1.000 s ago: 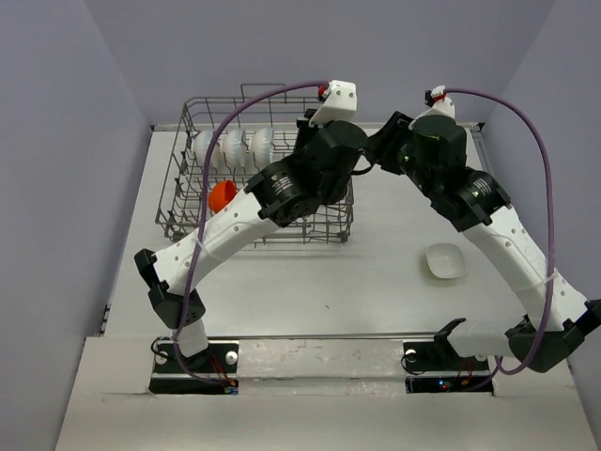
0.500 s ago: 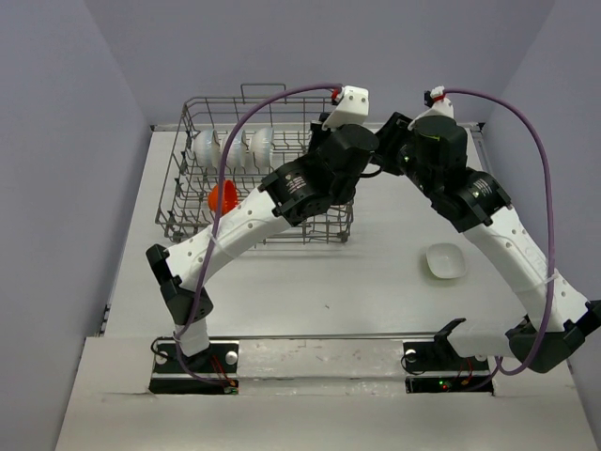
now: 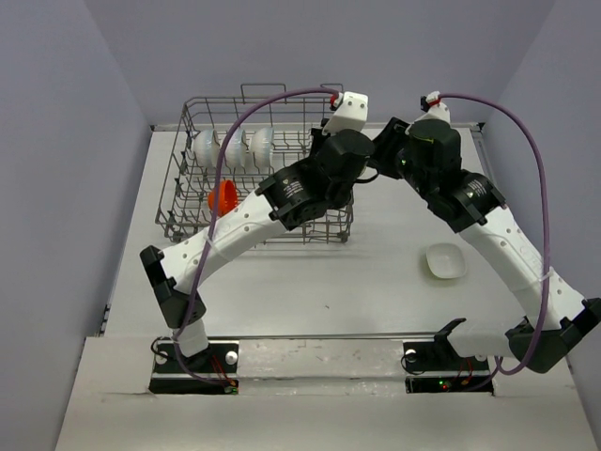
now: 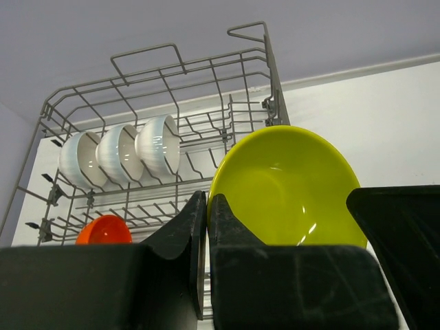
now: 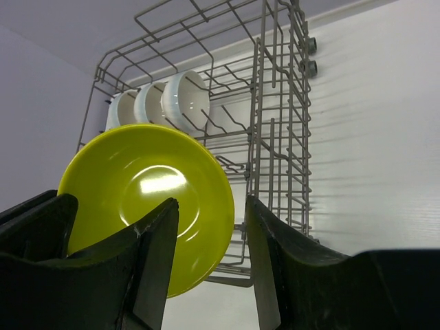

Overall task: Load the bowls into the dish rack
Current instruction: Pass from the left arm to the right

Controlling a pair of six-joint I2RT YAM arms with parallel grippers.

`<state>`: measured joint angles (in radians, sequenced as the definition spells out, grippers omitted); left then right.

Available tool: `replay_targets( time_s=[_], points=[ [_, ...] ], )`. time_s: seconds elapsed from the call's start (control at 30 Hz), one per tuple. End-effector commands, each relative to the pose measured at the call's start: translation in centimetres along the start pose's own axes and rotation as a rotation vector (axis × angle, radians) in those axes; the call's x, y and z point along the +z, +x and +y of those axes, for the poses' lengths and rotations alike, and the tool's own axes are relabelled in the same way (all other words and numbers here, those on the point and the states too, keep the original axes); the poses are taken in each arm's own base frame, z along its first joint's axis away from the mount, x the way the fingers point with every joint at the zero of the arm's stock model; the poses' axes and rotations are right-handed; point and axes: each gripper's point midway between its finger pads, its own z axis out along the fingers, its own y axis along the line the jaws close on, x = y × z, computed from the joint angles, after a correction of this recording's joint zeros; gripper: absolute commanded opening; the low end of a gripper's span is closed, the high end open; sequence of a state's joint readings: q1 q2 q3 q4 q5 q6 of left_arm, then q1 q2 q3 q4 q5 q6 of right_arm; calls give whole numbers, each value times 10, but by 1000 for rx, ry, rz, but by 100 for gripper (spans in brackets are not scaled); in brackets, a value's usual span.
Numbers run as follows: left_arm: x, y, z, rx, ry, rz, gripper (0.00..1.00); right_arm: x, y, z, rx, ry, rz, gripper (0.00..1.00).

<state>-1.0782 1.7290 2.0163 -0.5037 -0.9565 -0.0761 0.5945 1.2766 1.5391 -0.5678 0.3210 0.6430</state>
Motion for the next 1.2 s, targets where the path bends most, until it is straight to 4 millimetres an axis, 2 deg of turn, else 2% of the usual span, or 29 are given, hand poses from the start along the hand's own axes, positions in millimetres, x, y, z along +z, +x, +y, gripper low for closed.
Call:
replay_targets(
  time_s=[0.0, 0.37, 0.47, 0.57, 0.63, 0.87, 1.17],
  points=[
    [-18, -37, 22, -160, 16, -84, 0, -3, -19, 7, -2, -30, -64, 49],
    [-31, -32, 20, -166, 136, -84, 0, -3, -18, -1, -37, -27, -64, 49],
    [-31, -28, 18, -157, 152, -76, 0, -5, -16, 0, -34, -44, -58, 49],
    [-28, -19, 15, -143, 152, -58, 0, -16, -24, 4, -26, -68, -80, 49],
    [-28, -12, 9, -144, 178, -44, 0, -23, -31, 2, -31, -62, -104, 49],
    [-35, -10, -16, -201, 324, -54, 0, -43, -48, -21, -43, 42, -169, 49],
    [-38, -8, -37, -215, 419, -48, 0, -55, -34, -38, -88, 59, -151, 49]
  ],
)
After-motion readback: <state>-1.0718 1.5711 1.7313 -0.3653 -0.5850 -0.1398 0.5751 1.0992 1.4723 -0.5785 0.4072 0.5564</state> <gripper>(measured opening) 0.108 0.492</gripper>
